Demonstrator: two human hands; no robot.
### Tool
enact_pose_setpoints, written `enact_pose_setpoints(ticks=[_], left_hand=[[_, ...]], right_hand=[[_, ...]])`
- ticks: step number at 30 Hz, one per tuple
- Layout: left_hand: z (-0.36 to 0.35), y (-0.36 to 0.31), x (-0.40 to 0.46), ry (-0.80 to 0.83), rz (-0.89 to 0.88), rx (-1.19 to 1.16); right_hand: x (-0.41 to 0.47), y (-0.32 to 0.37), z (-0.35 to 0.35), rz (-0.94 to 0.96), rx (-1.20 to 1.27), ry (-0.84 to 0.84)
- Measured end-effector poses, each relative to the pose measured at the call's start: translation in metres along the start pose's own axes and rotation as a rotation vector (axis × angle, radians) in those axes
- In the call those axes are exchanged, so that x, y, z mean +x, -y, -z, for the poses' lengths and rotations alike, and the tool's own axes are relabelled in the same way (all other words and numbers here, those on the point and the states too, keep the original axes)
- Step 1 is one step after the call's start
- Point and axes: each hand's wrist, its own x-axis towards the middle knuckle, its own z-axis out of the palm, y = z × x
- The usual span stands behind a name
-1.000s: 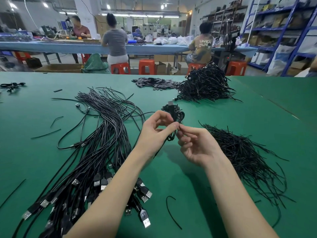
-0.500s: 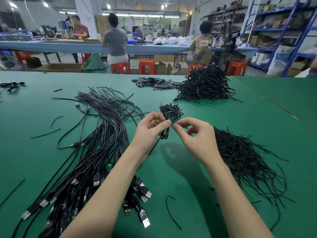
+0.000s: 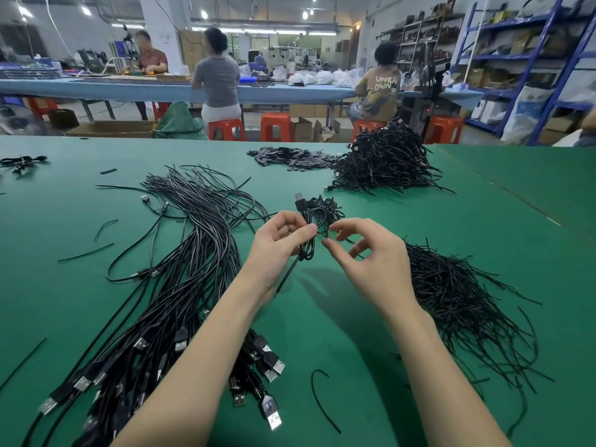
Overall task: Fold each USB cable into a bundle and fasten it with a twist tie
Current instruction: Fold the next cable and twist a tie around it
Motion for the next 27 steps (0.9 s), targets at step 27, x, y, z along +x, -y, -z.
enact_pose_setpoints(ticks=[27], left_hand=[[0.007,-0.001,0.0,0.006,0.098,-0.004]], right_hand=[[0.004,-0.001,-0.004,0.059,0.023,0.11]])
